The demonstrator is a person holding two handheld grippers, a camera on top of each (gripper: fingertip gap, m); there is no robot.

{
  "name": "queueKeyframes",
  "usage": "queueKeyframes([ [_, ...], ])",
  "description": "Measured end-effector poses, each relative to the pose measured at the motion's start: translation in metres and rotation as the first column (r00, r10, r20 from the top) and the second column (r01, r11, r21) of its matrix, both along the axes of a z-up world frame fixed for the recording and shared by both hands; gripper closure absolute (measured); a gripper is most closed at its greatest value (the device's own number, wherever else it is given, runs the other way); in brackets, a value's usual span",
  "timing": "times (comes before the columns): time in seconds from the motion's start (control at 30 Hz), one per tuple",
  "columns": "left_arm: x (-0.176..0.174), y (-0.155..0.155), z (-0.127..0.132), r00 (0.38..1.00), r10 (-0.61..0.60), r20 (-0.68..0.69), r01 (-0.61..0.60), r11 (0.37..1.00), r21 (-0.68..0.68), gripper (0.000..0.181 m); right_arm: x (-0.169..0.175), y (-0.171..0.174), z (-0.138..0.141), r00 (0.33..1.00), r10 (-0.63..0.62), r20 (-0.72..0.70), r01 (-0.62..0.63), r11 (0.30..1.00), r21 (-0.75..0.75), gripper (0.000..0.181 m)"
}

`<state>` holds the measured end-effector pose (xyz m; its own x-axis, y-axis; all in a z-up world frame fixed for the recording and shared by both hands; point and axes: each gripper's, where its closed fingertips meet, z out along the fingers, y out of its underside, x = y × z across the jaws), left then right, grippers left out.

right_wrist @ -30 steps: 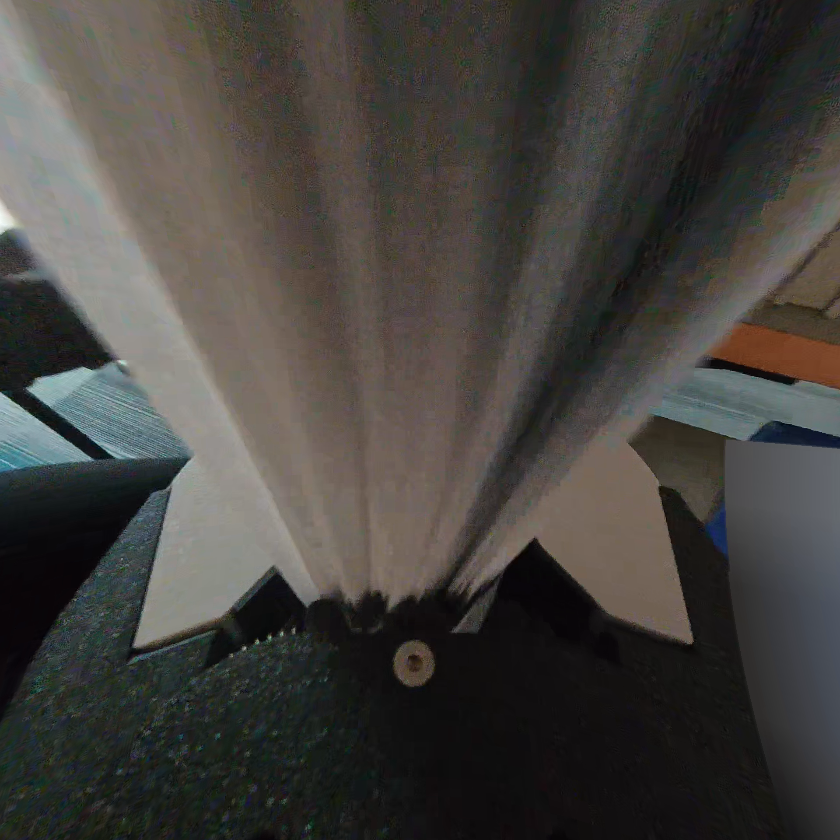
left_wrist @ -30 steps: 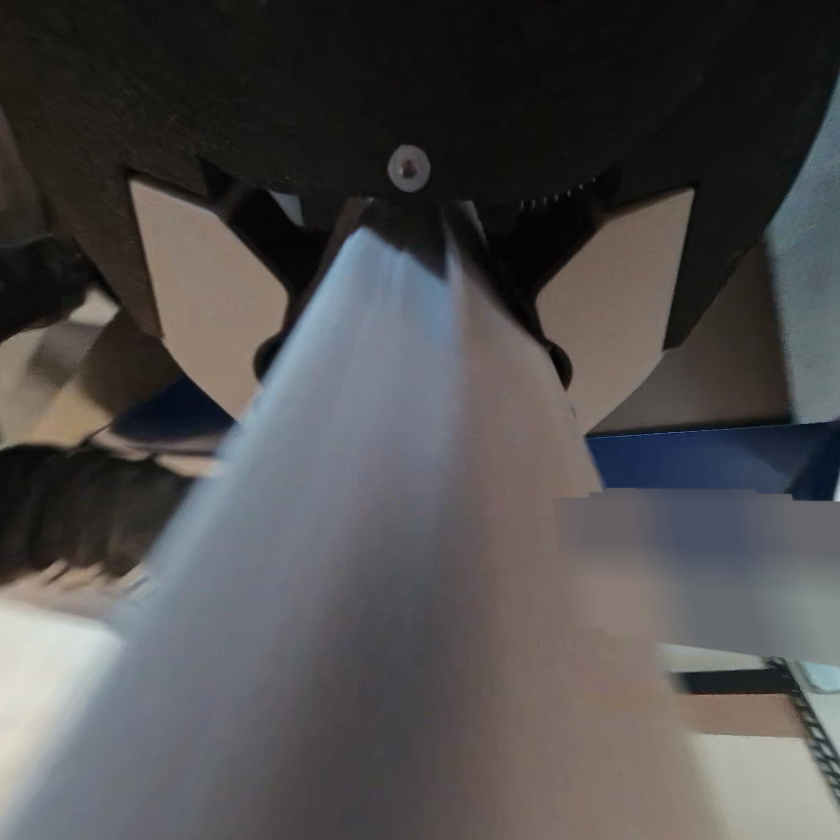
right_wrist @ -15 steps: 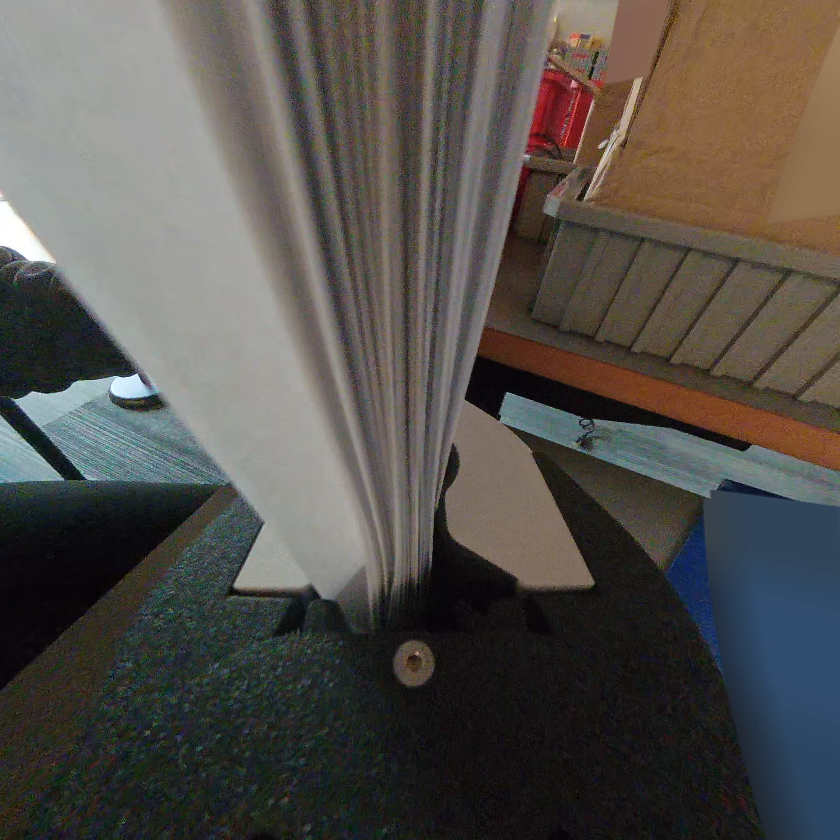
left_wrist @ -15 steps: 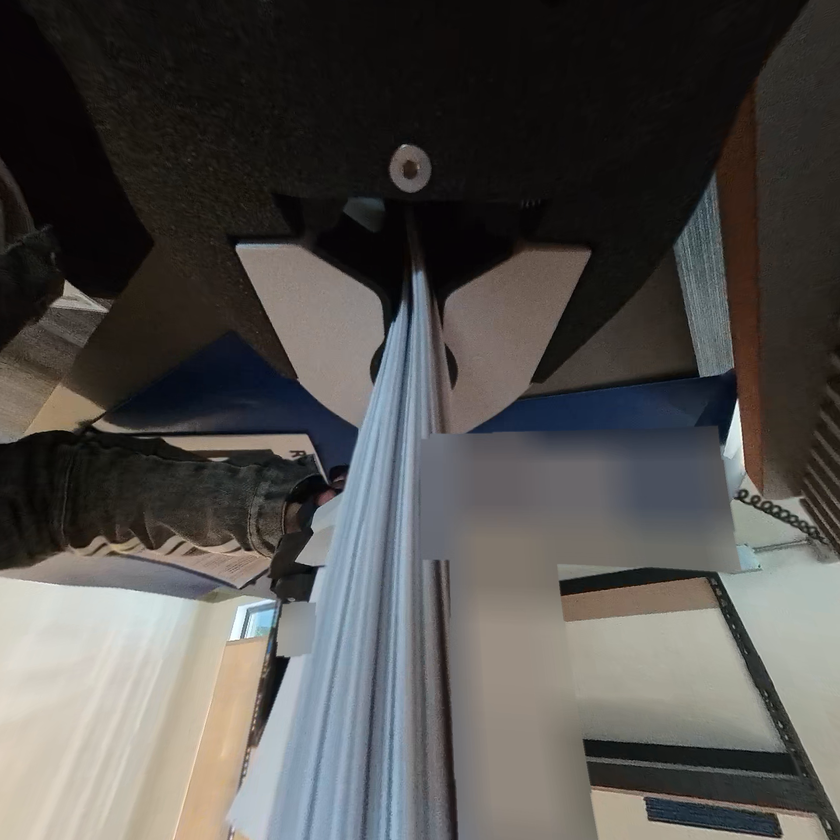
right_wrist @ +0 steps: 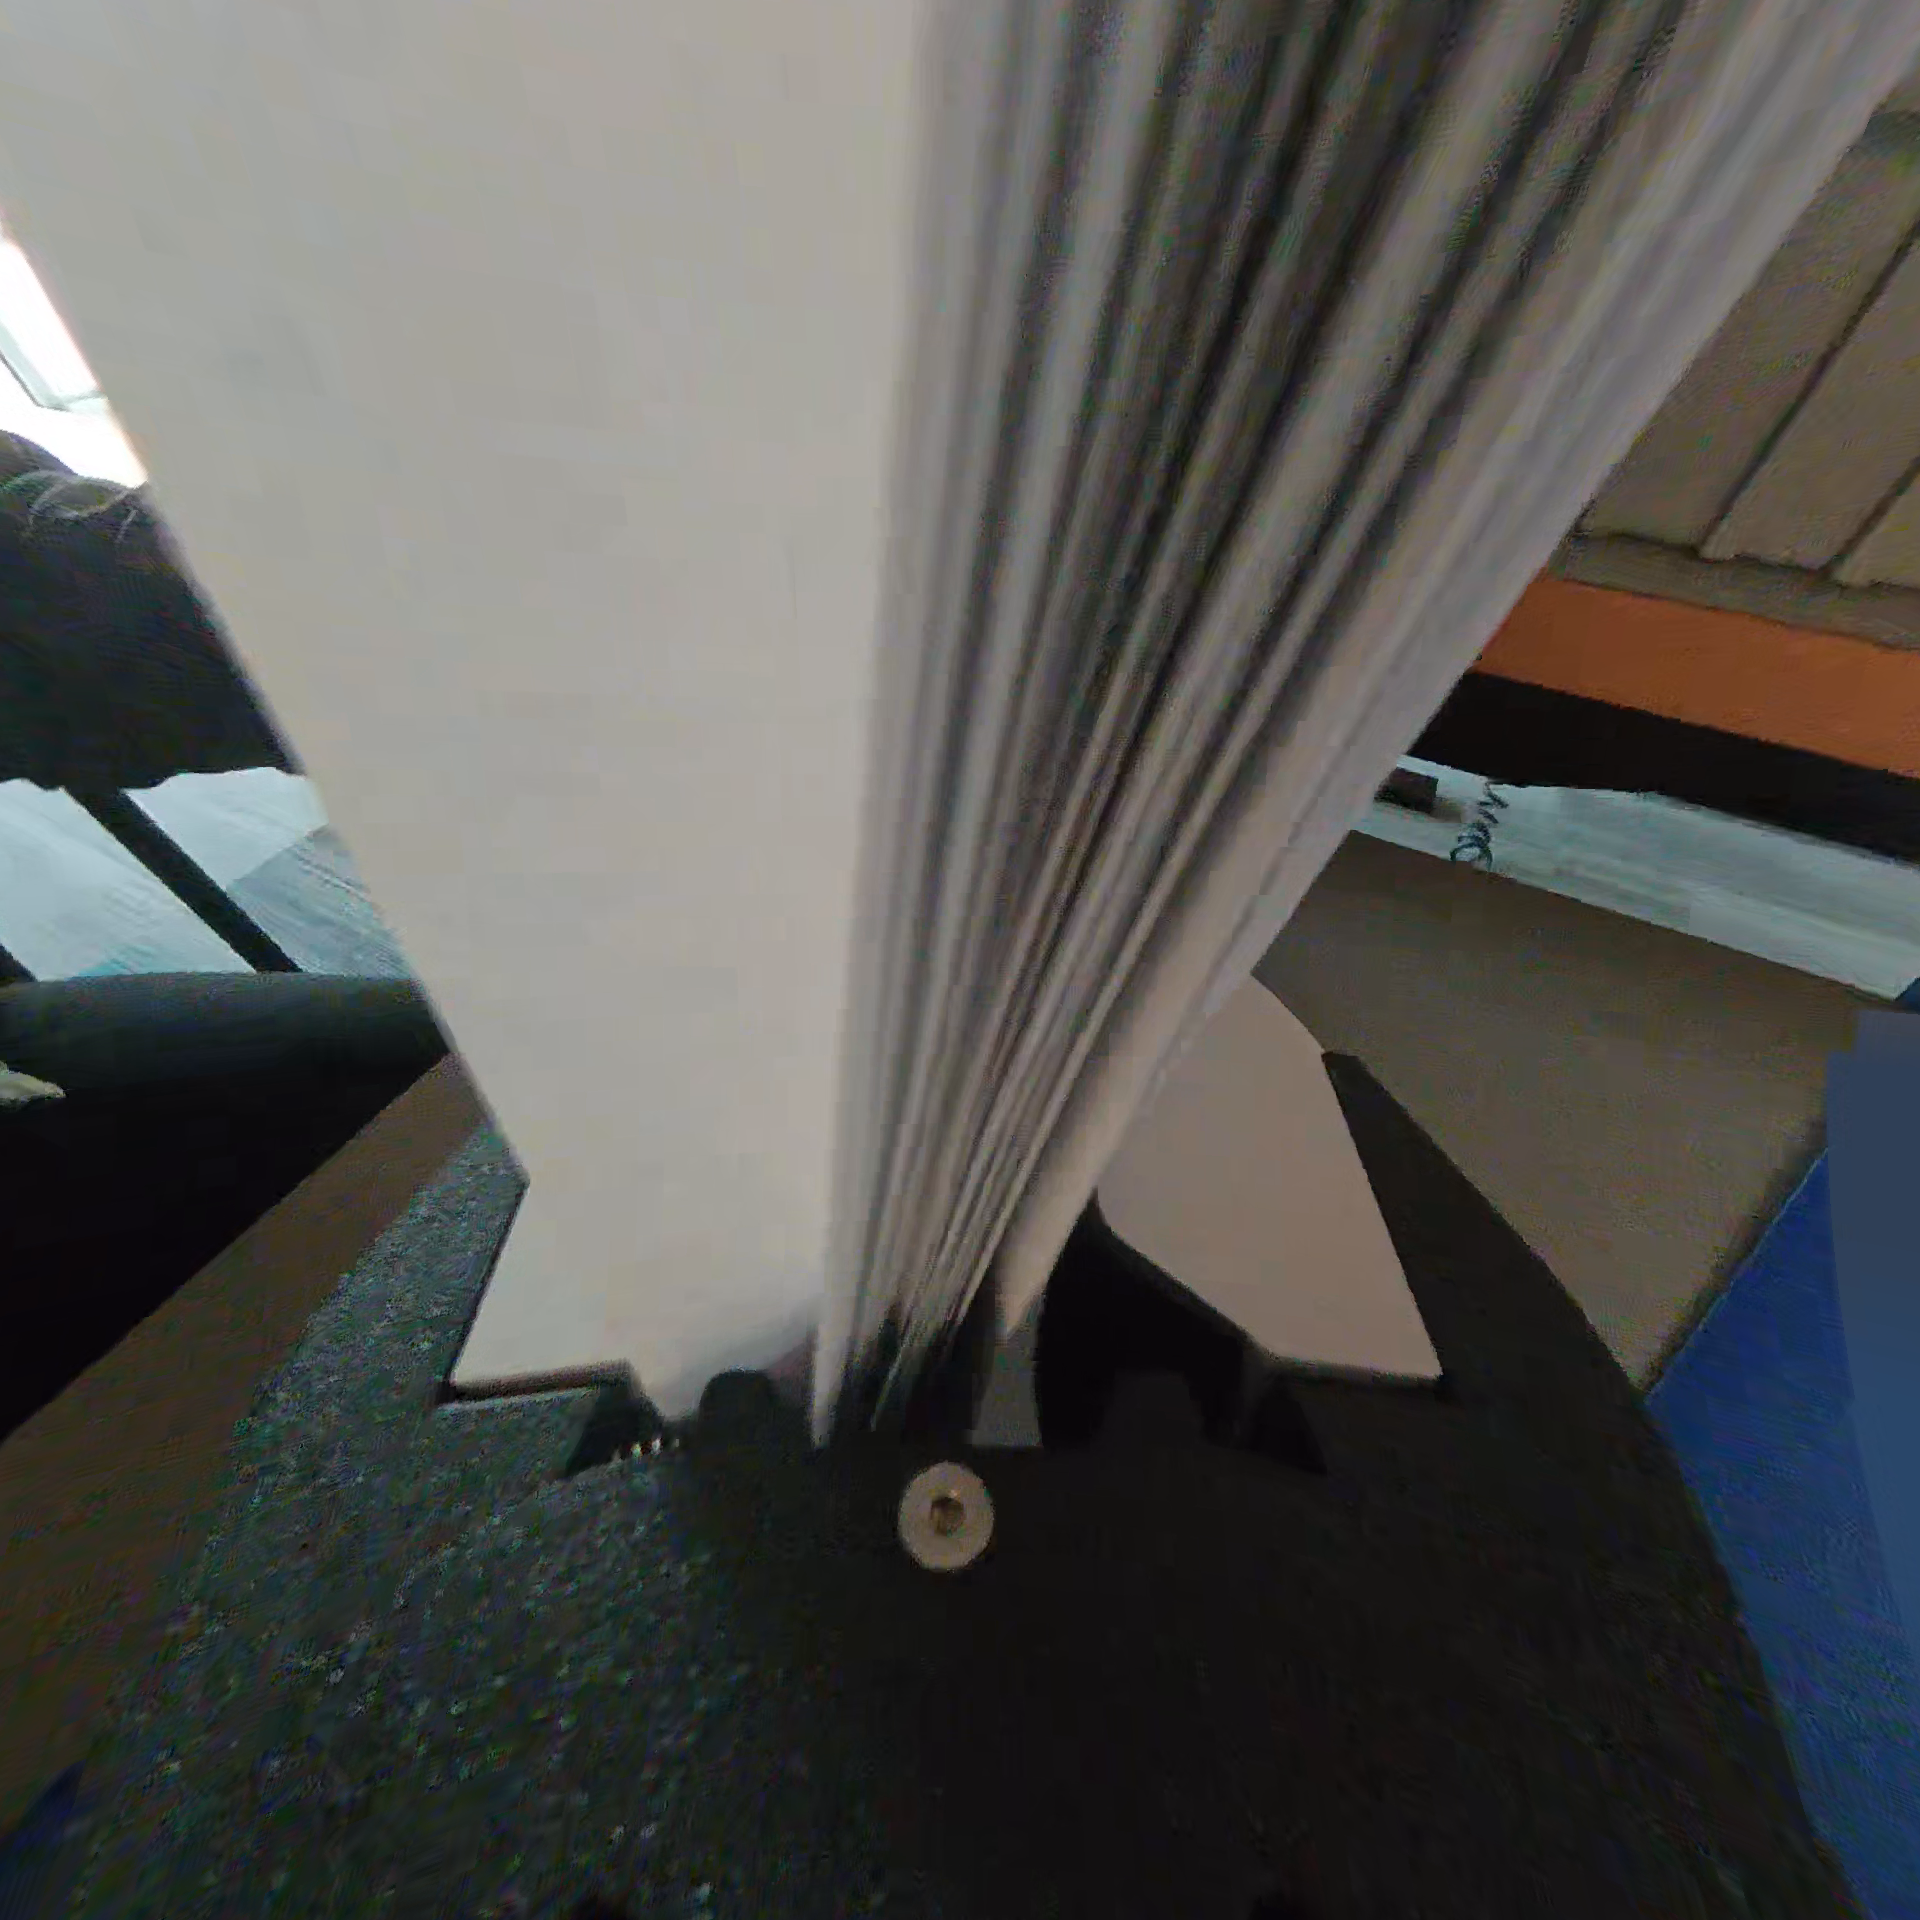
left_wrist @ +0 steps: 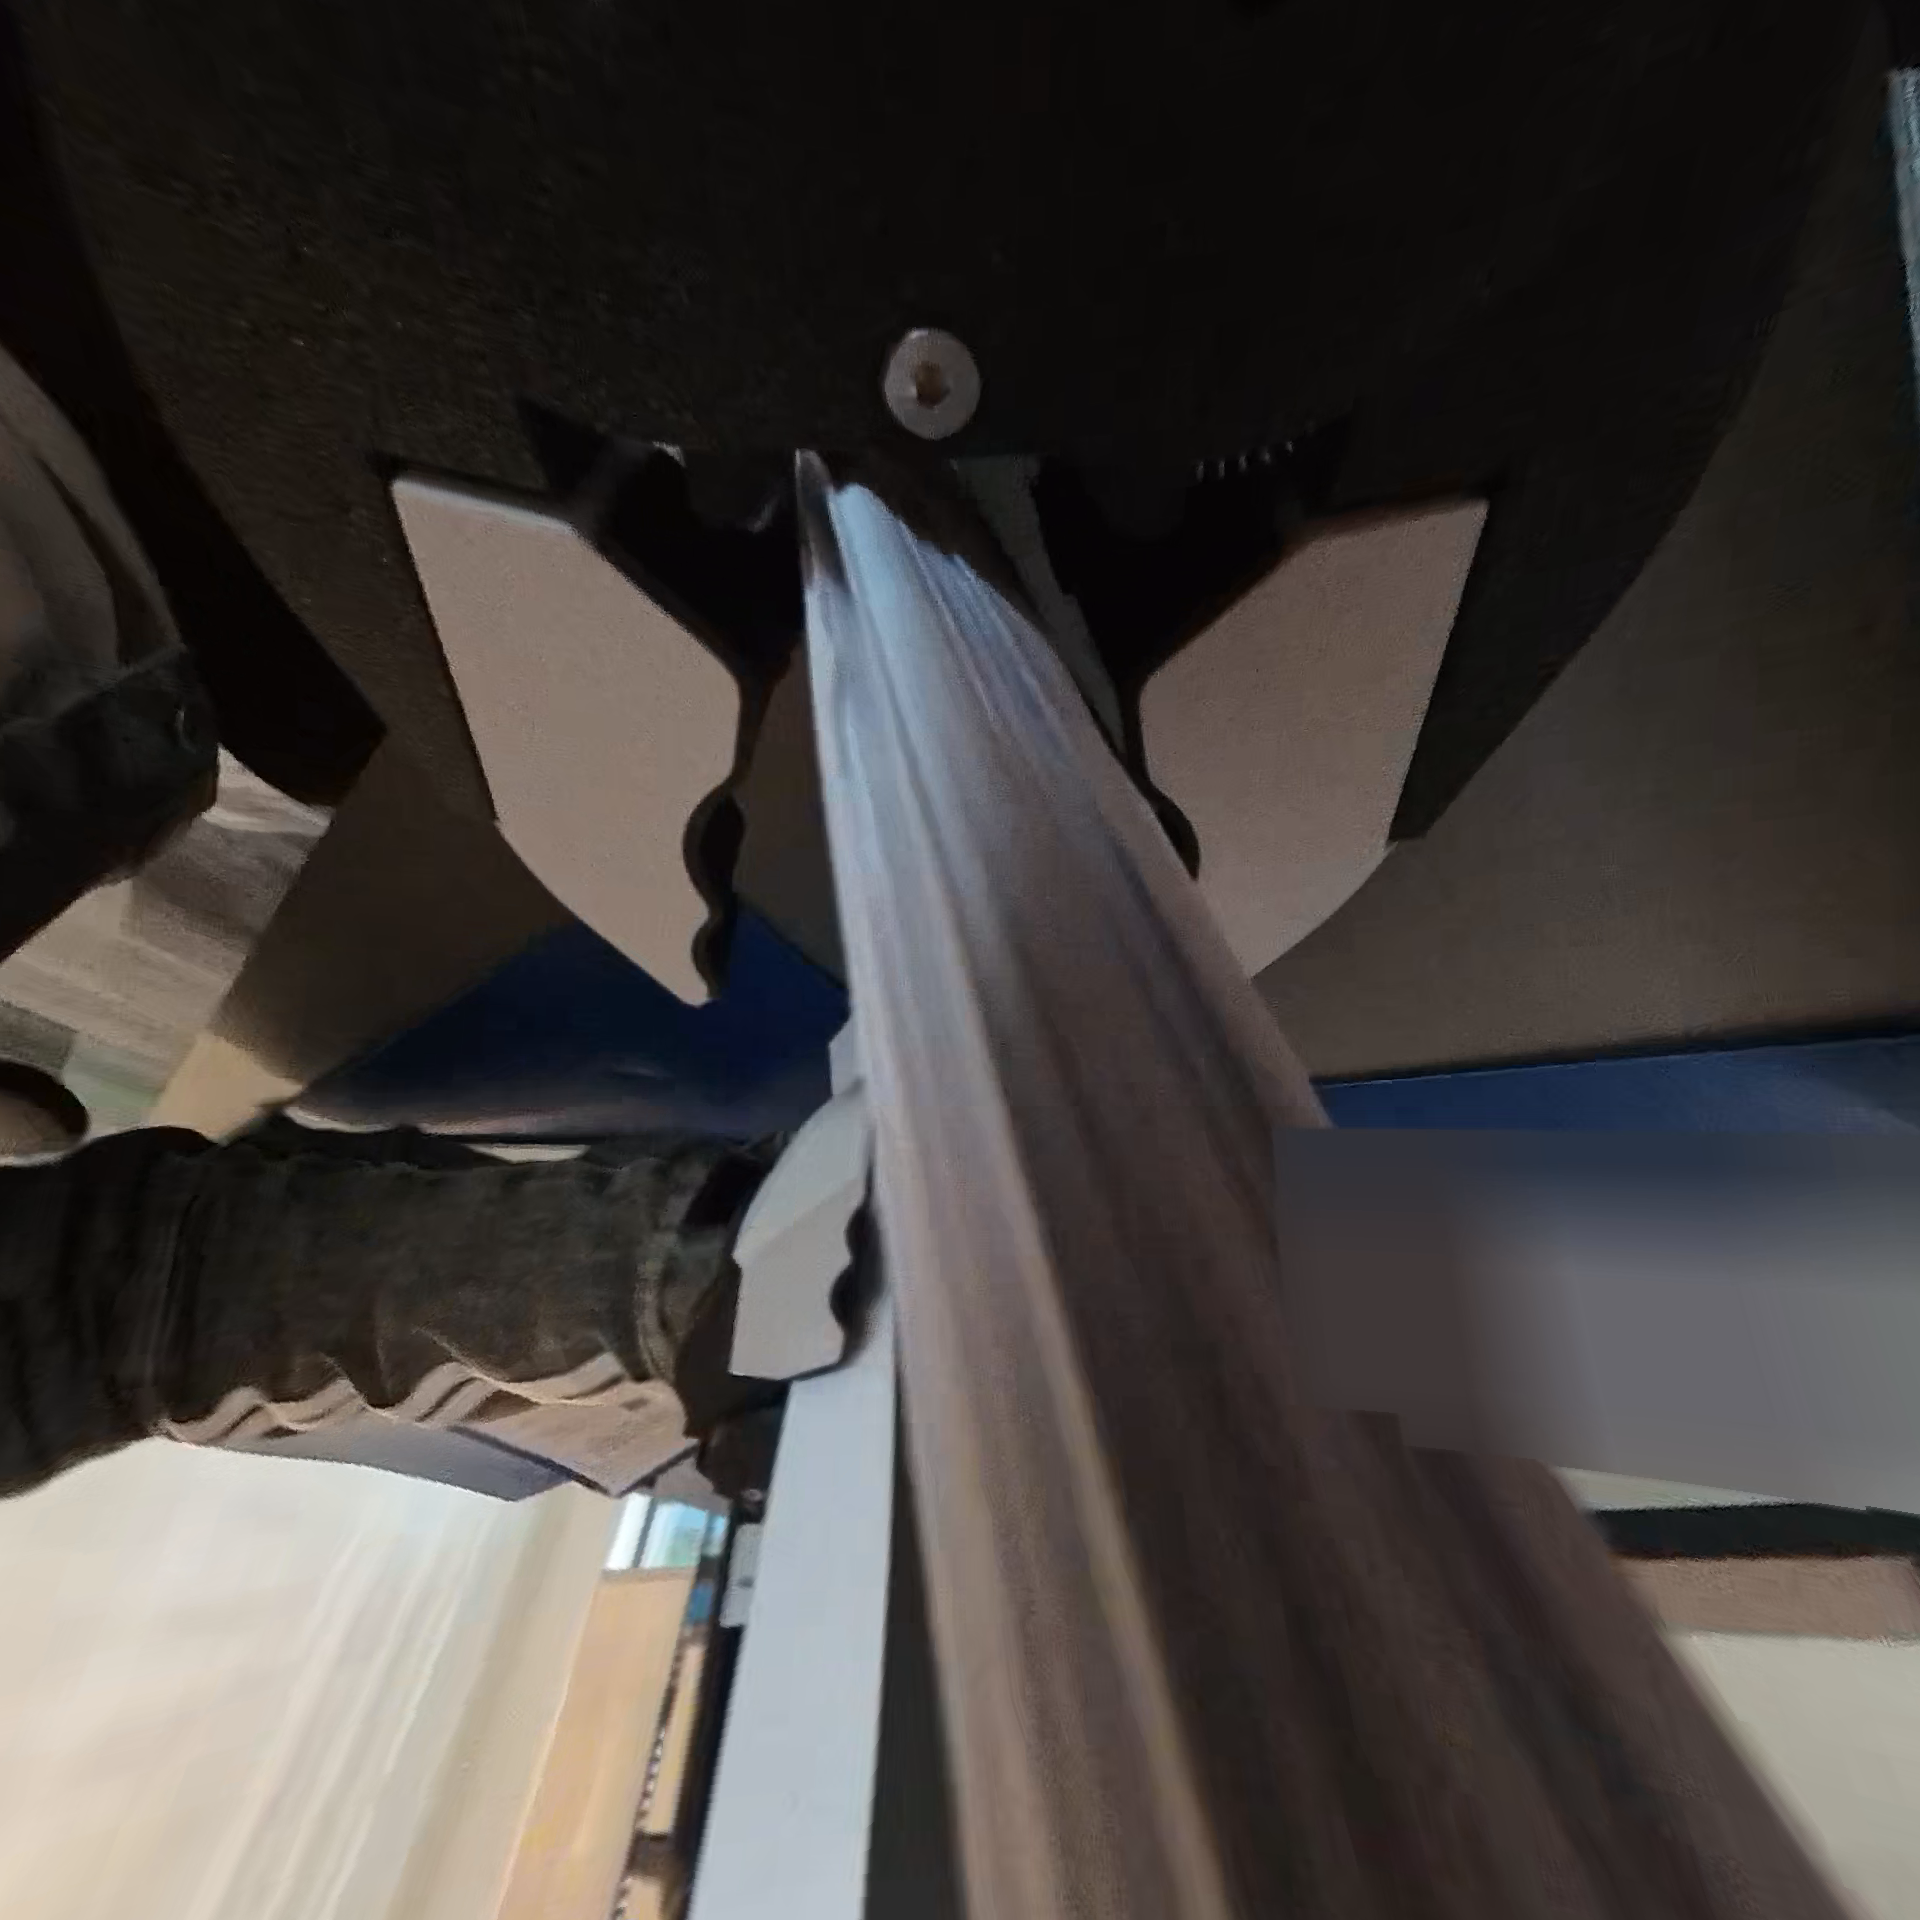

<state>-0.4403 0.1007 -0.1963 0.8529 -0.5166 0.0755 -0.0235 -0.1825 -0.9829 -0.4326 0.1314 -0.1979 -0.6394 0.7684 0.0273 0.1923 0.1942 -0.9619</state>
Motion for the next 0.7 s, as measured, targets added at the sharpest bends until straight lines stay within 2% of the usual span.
queueKeyframes([
  [0.03, 0.003, -0.005, 0.002, 1.000, -0.028, -0.009, 0.028, 0.999, 0.038, 0.104, 0.003, 0.000, 0.004, 0.999, 0.029, -0.035, -0.028, 1.000, 0.002, 0.135],
  [0.07, 0.005, -0.010, 0.008, 0.999, -0.051, -0.005, 0.051, 0.995, 0.084, 0.105, 0.006, 0.000, 0.011, 0.995, 0.058, -0.077, -0.059, 0.998, -0.016, 0.135],
  [0.13, -0.004, -0.015, 0.029, 1.000, -0.009, 0.023, 0.005, 0.985, 0.170, 0.087, 0.011, 0.002, 0.030, 0.985, 0.081, -0.154, -0.089, 0.995, -0.048, 0.131],
  [0.2, -0.004, -0.017, 0.043, 1.000, -0.005, -0.010, 0.006, 0.984, 0.180, 0.090, 0.013, -0.003, 0.038, 0.978, 0.125, -0.169, -0.133, 0.990, -0.037, 0.137],
  [0.23, 0.004, -0.017, 0.042, 0.998, -0.040, -0.049, 0.047, 0.987, 0.156, 0.102, 0.011, -0.008, 0.035, 0.978, 0.146, -0.149, -0.148, 0.989, -0.002, 0.140],
  [0.27, 0.014, -0.015, 0.038, 0.994, -0.084, -0.065, 0.092, 0.987, 0.131, 0.103, 0.008, -0.009, 0.033, 0.979, 0.142, -0.145, -0.140, 0.990, 0.020, 0.143],
  [0.3, 0.013, -0.010, 0.039, 0.998, -0.051, -0.043, 0.056, 0.989, 0.135, 0.098, 0.004, -0.009, 0.033, 0.981, 0.123, -0.151, -0.120, 0.992, 0.028, 0.146],
  [0.4, 0.009, -0.014, 0.043, 0.998, -0.065, 0.024, 0.060, 0.982, 0.178, 0.113, 0.003, -0.009, 0.035, 0.974, 0.141, -0.176, -0.132, 0.990, 0.059, 0.158],
  [0.47, 0.010, -0.020, 0.045, 0.998, -0.063, -0.010, 0.064, 0.975, 0.213, 0.116, 0.005, -0.011, 0.039, 0.968, 0.153, -0.198, -0.133, 0.985, 0.111, 0.164],
  [0.53, 0.010, -0.027, 0.044, 0.996, -0.058, -0.066, 0.070, 0.979, 0.190, 0.115, 0.005, -0.011, 0.042, 0.967, 0.166, -0.193, -0.140, 0.980, 0.141, 0.163],
  [0.57, 0.008, -0.033, 0.052, 0.997, -0.062, -0.047, 0.069, 0.983, 0.173, 0.105, 0.005, -0.010, 0.044, 0.966, 0.175, -0.191, -0.145, 0.976, 0.161, 0.163],
  [0.6, 0.000, -0.041, 0.065, 0.999, -0.040, -0.008, 0.041, 0.987, 0.153, 0.088, 0.004, -0.009, 0.046, 0.965, 0.184, -0.185, -0.150, 0.971, 0.184, 0.162],
  [0.63, -0.010, -0.051, 0.079, 1.000, 0.005, 0.001, -0.006, 0.993, 0.116, 0.080, 0.004, -0.008, 0.049, 0.965, 0.196, -0.174, -0.158, 0.965, 0.210, 0.161],
  [0.67, -0.023, -0.063, 0.096, 0.997, 0.081, -0.017, -0.079, 0.992, 0.096, 0.073, 0.005, -0.008, 0.053, 0.964, 0.210, -0.161, -0.169, 0.956, 0.239, 0.161],
  [0.7, -0.041, -0.074, 0.118, 0.975, 0.212, -0.060, -0.206, 0.974, 0.097, 0.072, 0.004, -0.009, 0.057, 0.964, 0.224, -0.145, -0.179, 0.946, 0.271, 0.162],
])
